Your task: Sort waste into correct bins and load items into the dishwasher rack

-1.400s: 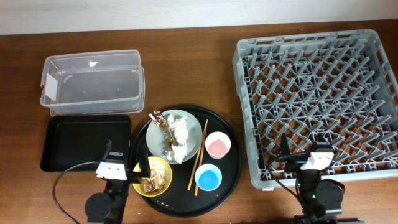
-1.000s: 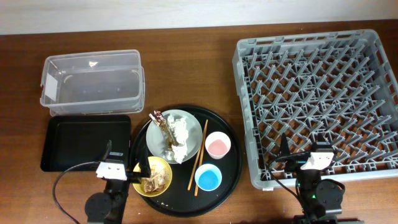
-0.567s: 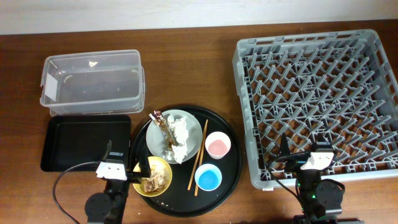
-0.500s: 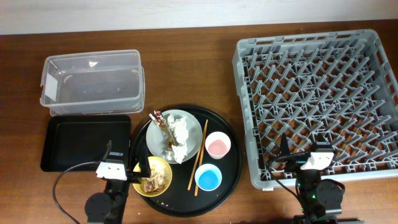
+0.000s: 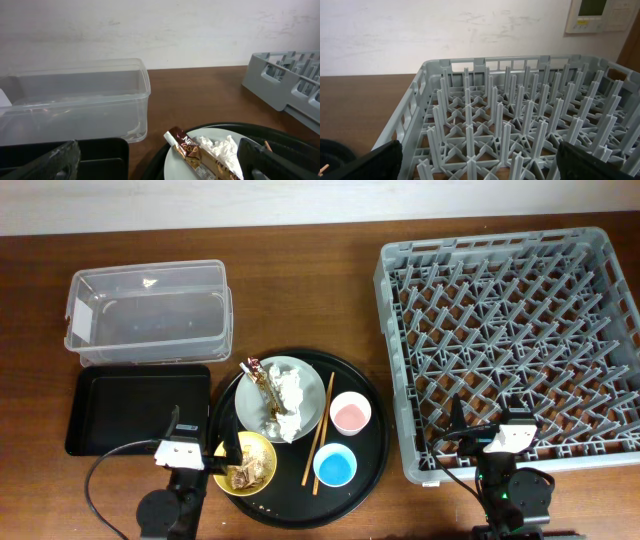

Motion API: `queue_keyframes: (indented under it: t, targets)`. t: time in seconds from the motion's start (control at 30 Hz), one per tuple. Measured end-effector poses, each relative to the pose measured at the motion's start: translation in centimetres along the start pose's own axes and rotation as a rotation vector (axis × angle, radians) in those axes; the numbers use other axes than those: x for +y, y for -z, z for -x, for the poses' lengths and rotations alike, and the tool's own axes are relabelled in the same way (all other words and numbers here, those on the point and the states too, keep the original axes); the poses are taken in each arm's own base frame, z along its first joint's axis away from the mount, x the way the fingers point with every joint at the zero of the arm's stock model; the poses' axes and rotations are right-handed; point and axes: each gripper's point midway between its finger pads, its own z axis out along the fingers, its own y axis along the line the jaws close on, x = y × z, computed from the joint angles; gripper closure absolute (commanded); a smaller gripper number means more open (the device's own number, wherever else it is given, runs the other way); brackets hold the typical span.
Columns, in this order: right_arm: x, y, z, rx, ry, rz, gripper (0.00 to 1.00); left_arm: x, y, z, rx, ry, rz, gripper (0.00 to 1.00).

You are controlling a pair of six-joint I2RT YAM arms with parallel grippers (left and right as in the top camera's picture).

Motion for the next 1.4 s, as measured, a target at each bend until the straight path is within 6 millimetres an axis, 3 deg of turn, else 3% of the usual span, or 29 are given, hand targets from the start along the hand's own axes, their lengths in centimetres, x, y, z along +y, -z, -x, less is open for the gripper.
queue_keyframes:
  t: [0.2, 0.3, 0.43, 0.47, 0.6, 0.7, 0.8, 0.9, 0.97, 1.1, 1.2, 1.27, 1.3, 1.4]
  targets:
    - [0.1, 0.0, -0.1, 0.008, -0.022, 0.008, 0.01, 0.0, 0.0, -0.1, 0.006, 0.001, 0.000, 0.01]
    - [0.1, 0.6, -0.8, 0.114, -0.022, 0.007, 0.01, 0.0, 0.3, -1.7, 0.130, 0.008, 0.002, 0.01]
    - [0.2, 1.5, 2.7, 0.222, -0.016, 0.003, 0.01, -0.1, 0.9, 0.5, 0.268, 0.020, 0.002, 0.01]
    - [0.2, 1.4, 3.7, 0.261, -0.014, 0.001, 0.01, -0.2, 0.7, 1.1, 0.328, 0.036, 0.002, 0.01]
    - [0.5, 1.6, 4.1, 0.548, 0.001, 0.003, 0.01, -0.4, -0.5, 2.7, 0.624, 0.073, 0.001, 0.01]
    - [1.0, 2.5, 3.9, 0.743, -0.001, 0.028, 0.01, -1.0, -1.0, 2.4, 0.908, 0.112, -0.024, 0.01]
    - [2.6, 2.6, 3.9, 0.789, -0.038, 0.114, 0.01, -1.6, -2.6, 1.8, 1.003, 0.142, -0.059, 0.01]
    - [1.6, 3.3, 3.2, 0.835, -0.055, 0.041, 0.01, -2.5, -4.8, 1.5, 0.977, 0.183, -0.105, 0.02]
    - [1.0, 3.4, 2.8, 0.855, -0.059, -0.001, 0.01, -4.0, -7.5, 0.8, 0.961, 0.201, -0.131, 0.07]
    - [0.7, 3.4, 2.8, 0.858, -0.062, -0.023, 0.01, -6.8, -9.8, -6.0, 1.141, 0.227, -0.086, 0.27]
    - [0.7, 3.4, 2.8, 0.858, -0.062, -0.023, 0.01, -7.3, -9.4, -11.8, 1.315, 0.266, 0.000, 0.40]
    - [0.7, 3.4, 2.8, 0.858, -0.062, -0.023, 0.01, -7.1, -9.1, -13.3, 1.360, 0.277, 0.028, 0.87]
    - [0.7, 3.4, 2.8, 0.858, -0.062, -0.024, 0.01, -7.1, -9.1, -13.8, 1.373, 0.279, 0.034, 1.00]
    - [0.7, 3.4, 2.8, 0.858, -0.062, -0.024, 0.01, -7.0, -8.8, -13.8, 1.389, 0.278, 0.040, 1.00]
